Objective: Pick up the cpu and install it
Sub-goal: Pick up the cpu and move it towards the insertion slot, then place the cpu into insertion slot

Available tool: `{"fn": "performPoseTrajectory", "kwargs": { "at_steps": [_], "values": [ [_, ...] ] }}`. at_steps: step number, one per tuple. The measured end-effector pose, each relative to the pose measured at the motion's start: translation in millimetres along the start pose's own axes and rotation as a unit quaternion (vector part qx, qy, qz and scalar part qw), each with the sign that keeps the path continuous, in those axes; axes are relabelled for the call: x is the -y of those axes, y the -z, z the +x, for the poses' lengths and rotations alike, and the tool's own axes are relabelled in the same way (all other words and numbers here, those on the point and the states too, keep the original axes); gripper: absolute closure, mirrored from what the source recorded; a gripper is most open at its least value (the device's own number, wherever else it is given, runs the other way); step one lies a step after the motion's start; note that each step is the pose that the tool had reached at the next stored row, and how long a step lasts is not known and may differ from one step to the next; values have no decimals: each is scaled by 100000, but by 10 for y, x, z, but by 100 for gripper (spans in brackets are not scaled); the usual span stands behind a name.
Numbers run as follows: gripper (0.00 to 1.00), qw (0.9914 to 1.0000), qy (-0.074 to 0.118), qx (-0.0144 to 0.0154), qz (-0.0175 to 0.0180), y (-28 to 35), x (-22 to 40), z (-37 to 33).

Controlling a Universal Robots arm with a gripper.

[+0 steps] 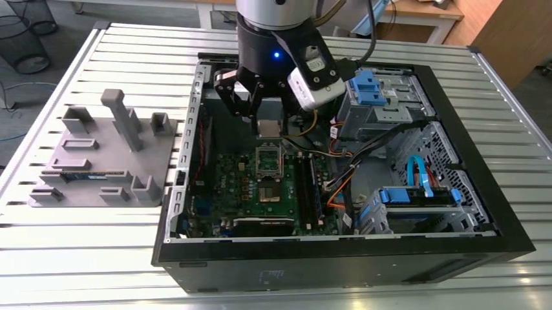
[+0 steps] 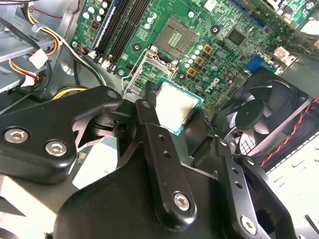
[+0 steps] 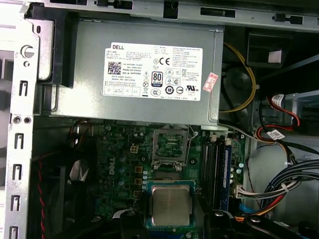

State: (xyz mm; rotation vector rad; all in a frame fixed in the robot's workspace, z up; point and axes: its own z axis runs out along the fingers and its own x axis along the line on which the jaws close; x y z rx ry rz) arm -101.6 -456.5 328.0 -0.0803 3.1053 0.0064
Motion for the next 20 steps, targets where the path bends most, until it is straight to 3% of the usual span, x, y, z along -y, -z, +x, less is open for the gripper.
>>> {"fn": "performPoseTrajectory", "kwargs": {
  "at_steps": [20],
  "values": [
    [53,100000,3,9,-13,-42,0,1]
  ]
}}
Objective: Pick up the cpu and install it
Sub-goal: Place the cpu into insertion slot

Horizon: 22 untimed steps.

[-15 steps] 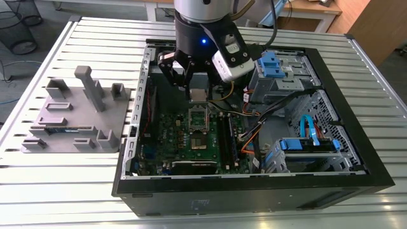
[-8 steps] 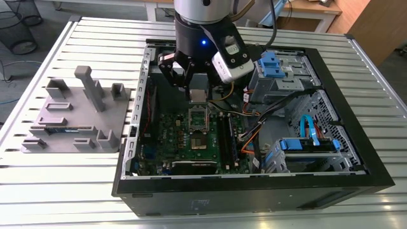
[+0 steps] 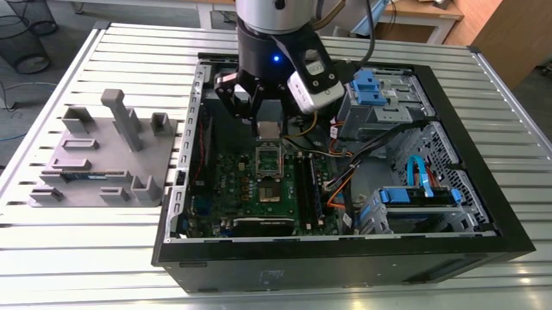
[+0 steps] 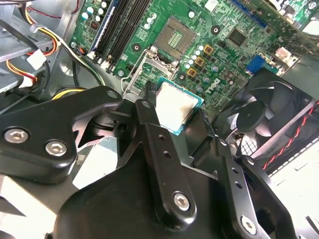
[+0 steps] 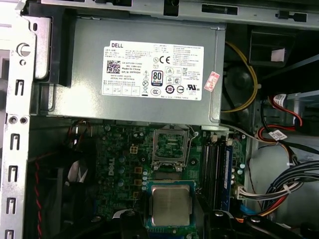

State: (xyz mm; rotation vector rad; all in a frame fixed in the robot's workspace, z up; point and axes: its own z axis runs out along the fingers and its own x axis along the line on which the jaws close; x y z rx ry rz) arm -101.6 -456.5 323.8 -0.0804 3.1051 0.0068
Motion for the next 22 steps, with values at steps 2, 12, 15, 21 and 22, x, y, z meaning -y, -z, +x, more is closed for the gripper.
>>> {"fn": "performPoseTrajectory", "kwargs": {
  "at_steps": [2,12,15,21,22],
  "values": [
    [53,100000,-2,-6,8,-11,0,1],
    [53,100000,-2,-17,27,-70,1,3],
    [53,100000,-9,-11,15,-73,0,3],
    [53,100000,-1,-12,9,-86,1,-15],
    [53,100000,-3,-20,8,-92,2,-18]
  ]
}}
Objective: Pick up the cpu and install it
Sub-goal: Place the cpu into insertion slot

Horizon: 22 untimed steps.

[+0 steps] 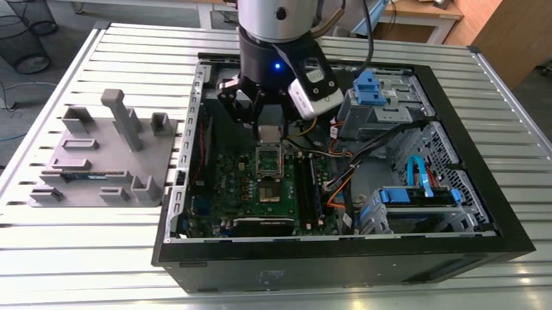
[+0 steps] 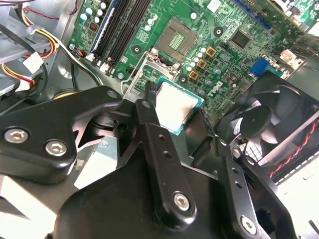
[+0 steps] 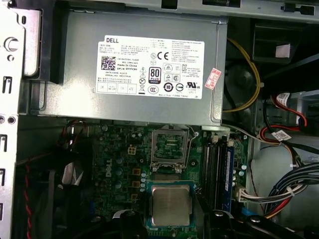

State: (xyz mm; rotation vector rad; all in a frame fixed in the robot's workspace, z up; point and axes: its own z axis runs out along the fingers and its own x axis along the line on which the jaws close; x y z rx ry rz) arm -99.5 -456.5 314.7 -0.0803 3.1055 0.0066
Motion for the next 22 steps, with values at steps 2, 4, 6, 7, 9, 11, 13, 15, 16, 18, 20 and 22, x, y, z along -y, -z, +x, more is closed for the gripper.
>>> {"fn": "performPoseTrajectory", "kwargs": {
  "at_steps": [2,4,6,7,9,11,13,15,16,18,20,22],
  "values": [
    [53,100000,2,-65,-5,-12,2,-6],
    [53,100000,-1,-152,-1,-24,9,-10],
    [53,100000,-5,-286,-11,-39,19,-14],
    [53,99999,-1,-363,-16,-48,24,-15],
    [53,99999,-3,-493,-22,-63,32,-18],
    [53,99998,-3,-599,-23,-75,39,-18],
    [53,99998,-3,-694,-27,-89,49,-18],
    [53,99997,-3,-788,-37,-105,61,-18],
    [53,99997,-3,-820,-45,-112,64,-17],
    [53,99996,-13,-861,-38,-120,67,-16],
    [53,99996,-5,-866,-38,-123,68,-17],
    [53,99996,-4,-865,-41,-124,67,-17]
  ]
}}
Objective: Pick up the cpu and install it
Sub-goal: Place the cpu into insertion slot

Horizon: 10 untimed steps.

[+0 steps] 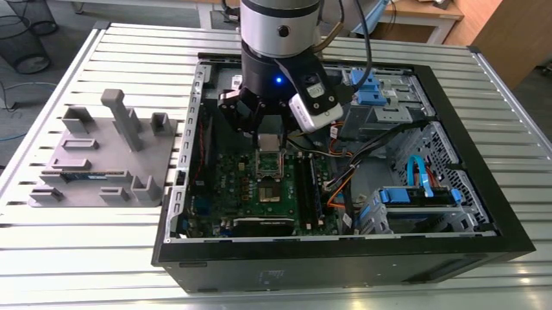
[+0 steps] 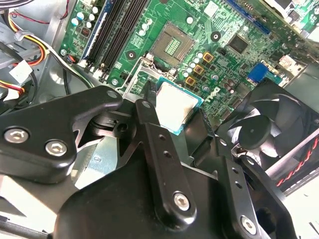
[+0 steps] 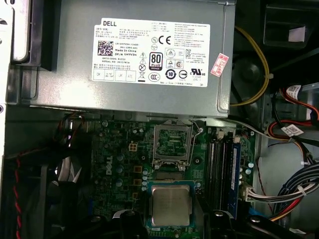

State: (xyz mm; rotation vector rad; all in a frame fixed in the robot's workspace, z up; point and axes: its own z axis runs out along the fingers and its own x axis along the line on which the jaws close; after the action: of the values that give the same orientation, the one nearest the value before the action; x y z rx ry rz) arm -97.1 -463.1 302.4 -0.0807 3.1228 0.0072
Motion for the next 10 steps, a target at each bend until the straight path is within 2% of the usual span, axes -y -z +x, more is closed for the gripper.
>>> {"fn": "performPoseTrajectory", "kwargs": {
  "at_steps": [10],
  "values": [
    [53,100000,1,0,2,-42,24,2]
  ]
}}
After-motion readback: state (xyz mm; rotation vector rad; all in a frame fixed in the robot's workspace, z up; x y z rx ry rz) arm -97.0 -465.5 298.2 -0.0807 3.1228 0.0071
